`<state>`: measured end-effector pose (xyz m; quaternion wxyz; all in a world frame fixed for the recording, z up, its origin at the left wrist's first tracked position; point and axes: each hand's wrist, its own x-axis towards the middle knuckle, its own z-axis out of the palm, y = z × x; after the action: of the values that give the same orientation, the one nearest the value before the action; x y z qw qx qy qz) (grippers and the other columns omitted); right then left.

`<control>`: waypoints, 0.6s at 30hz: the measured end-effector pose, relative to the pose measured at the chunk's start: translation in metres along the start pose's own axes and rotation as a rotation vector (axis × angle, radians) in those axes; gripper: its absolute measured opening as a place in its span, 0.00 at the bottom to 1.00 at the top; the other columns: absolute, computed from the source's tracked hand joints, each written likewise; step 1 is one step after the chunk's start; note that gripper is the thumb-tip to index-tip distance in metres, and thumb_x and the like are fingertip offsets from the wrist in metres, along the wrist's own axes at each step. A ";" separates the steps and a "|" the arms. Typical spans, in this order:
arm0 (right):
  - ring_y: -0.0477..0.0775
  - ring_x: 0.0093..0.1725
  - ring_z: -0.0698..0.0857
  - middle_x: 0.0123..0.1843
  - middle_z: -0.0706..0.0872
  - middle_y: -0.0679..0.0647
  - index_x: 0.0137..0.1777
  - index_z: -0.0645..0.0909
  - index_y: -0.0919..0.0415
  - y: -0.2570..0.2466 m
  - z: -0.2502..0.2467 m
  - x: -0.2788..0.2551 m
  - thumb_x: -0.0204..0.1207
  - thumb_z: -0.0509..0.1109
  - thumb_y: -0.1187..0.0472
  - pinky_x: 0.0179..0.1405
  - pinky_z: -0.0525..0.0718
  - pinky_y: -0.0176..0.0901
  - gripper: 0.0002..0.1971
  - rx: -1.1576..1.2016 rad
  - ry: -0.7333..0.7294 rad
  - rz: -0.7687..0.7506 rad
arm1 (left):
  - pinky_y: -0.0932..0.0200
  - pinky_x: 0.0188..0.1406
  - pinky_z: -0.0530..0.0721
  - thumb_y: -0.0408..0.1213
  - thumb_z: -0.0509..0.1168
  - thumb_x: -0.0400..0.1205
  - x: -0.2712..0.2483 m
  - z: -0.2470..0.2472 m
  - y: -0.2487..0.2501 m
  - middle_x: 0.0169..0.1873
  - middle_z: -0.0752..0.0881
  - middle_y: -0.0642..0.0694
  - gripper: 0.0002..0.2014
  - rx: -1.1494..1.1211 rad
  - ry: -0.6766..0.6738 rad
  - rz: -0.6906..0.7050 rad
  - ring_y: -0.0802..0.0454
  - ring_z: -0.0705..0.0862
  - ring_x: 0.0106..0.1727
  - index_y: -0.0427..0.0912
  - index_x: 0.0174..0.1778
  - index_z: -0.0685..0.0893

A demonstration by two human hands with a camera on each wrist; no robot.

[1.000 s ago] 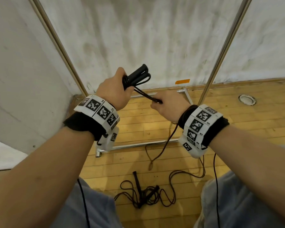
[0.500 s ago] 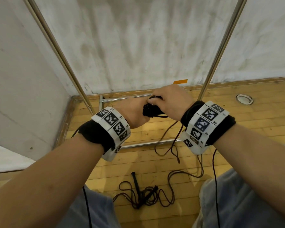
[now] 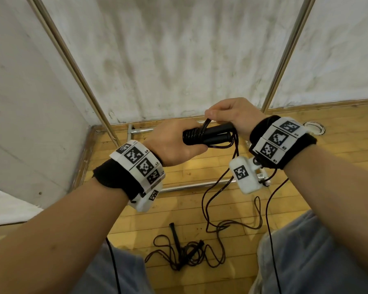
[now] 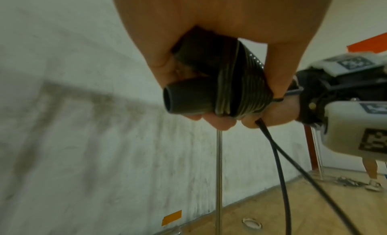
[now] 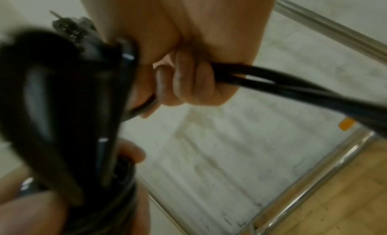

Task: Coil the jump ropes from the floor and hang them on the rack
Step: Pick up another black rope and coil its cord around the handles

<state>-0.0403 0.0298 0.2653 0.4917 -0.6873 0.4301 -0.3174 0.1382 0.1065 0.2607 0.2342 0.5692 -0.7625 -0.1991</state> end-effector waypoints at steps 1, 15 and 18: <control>0.44 0.33 0.84 0.31 0.87 0.46 0.34 0.88 0.53 0.001 0.000 0.000 0.66 0.77 0.51 0.38 0.82 0.37 0.06 0.093 -0.033 0.016 | 0.64 0.33 0.76 0.47 0.74 0.73 -0.001 -0.003 0.002 0.30 0.83 0.58 0.07 -0.048 0.025 -0.005 0.63 0.81 0.34 0.58 0.43 0.83; 0.46 0.22 0.67 0.25 0.71 0.48 0.33 0.77 0.54 0.000 0.053 -0.004 0.86 0.53 0.55 0.24 0.70 0.42 0.20 -0.067 0.045 -0.067 | 0.60 0.21 0.79 0.42 0.66 0.81 0.011 -0.016 0.003 0.31 0.87 0.41 0.12 -0.481 0.413 -0.214 0.48 0.86 0.26 0.35 0.50 0.83; 0.47 0.26 0.73 0.28 0.72 0.48 0.39 0.80 0.52 -0.002 0.055 -0.008 0.85 0.54 0.57 0.33 0.82 0.45 0.16 -0.202 0.003 -0.057 | 0.54 0.32 0.82 0.44 0.67 0.80 0.015 -0.017 -0.002 0.34 0.87 0.44 0.11 -0.389 0.475 -0.219 0.47 0.86 0.34 0.39 0.51 0.83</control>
<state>0.0038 0.0594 0.2499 0.4102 -0.7447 0.4411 -0.2875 0.1464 0.0909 0.2751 0.4872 0.6229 -0.5685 -0.2269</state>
